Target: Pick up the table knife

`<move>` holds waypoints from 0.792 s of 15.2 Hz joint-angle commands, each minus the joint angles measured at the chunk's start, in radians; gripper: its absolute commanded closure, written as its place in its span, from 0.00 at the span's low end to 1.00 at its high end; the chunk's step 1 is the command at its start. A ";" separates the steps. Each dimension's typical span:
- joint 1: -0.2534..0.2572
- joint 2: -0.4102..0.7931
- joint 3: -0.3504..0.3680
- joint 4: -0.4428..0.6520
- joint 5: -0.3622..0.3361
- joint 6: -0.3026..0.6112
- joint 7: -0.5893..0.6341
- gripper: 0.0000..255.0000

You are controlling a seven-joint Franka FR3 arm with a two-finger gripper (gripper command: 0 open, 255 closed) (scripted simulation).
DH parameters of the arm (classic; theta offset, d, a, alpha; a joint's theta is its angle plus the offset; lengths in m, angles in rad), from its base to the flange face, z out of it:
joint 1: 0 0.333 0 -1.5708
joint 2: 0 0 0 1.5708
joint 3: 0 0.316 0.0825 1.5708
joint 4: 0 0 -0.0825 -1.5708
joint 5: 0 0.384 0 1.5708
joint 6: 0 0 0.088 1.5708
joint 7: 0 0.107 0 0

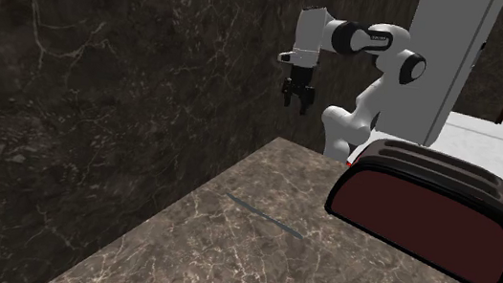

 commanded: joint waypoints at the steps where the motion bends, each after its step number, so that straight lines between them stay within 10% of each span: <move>1: 0.000 0.000 0.000 0.000 0.000 0.000 0.000 0.00; 12: -0.070 0.179 0.336 0.050 0.170 0.143 0.585 0.00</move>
